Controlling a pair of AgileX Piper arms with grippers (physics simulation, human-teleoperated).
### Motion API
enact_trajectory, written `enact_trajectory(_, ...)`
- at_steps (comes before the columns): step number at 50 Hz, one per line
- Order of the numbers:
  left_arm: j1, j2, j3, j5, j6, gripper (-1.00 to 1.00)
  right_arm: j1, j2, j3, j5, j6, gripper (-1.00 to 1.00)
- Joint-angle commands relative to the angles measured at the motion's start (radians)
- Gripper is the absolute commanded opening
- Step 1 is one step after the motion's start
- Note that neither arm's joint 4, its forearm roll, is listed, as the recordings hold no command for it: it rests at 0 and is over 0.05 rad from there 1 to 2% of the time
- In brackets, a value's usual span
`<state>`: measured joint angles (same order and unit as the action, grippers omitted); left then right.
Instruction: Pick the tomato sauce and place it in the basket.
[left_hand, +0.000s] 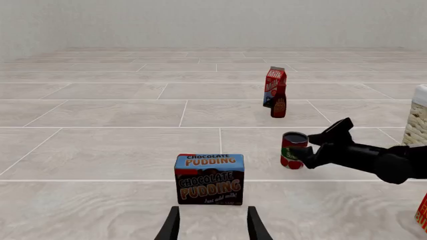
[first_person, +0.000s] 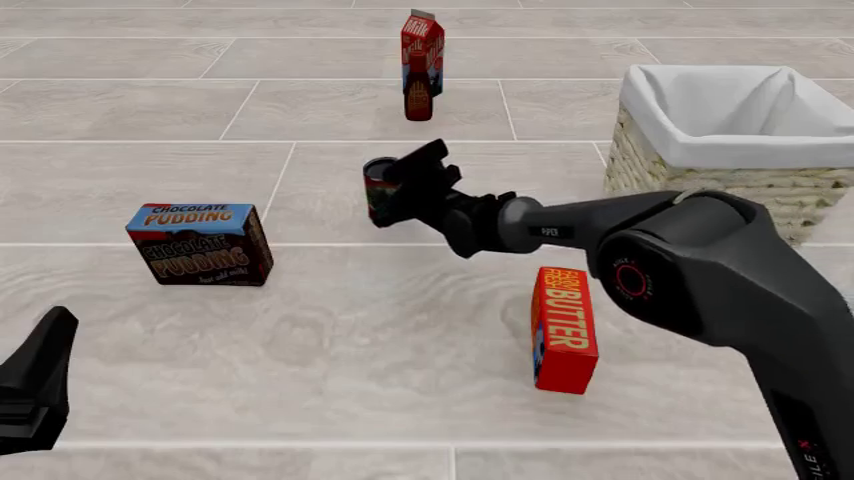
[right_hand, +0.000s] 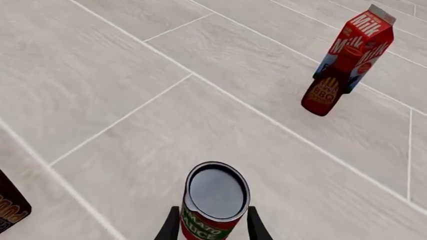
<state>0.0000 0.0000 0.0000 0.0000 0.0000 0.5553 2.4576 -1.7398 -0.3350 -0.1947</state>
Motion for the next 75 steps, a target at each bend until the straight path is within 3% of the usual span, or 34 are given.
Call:
enact_trajectory(1, 0.000, 0.000, 0.000, 0.000, 0.000, 1.00, 0.004, 0.054, -0.081, 0.036, 0.009, 1.00)
enact_trajectory(11, 0.000, 0.000, 0.000, 0.000, 0.000, 1.00, 0.000, 0.085, -0.121, 0.048, 0.017, 1.00)
enact_trajectory(15, 0.000, 0.000, 0.000, 0.000, 0.000, 1.00, 0.007, 0.067, -0.088, 0.014, 0.029, 1.00)
enact_trajectory(16, 0.000, 0.000, 0.000, 0.000, 0.000, 1.00, 0.004, 0.045, -0.046, -0.033, 0.022, -1.00)
enact_trajectory(17, 0.000, 0.000, 0.000, 0.000, 0.000, 1.00, 0.012, 0.046, -0.051, -0.016, 0.043, -1.00)
enact_trajectory(20, 0.000, 0.000, 0.000, 0.000, 0.000, 1.00, 0.016, 0.038, -0.039, -0.022, 0.036, -1.00)
enact_trajectory(28, 0.000, 0.000, 0.000, 0.000, 0.000, 1.00, 0.038, -0.095, 0.111, -0.072, 0.043, -1.00)
enact_trajectory(40, 0.000, 0.000, 0.000, 0.000, 0.000, 1.00, 0.043, -0.262, 0.246, -0.074, 0.010, -1.00)
enact_trajectory(57, 0.000, 0.000, 0.000, 0.000, 0.000, 1.00, 0.031, -0.381, 0.305, 0.000, -0.028, -1.00)
enact_trajectory(69, 0.000, 0.000, 0.000, 0.000, 0.000, 1.00, -0.013, -0.494, 0.341, 0.070, -0.031, -1.00)
enact_trajectory(75, 0.000, 0.000, 0.000, 0.000, 0.000, 1.00, -0.040, -0.576, 0.371, 0.112, -0.001, -1.00)
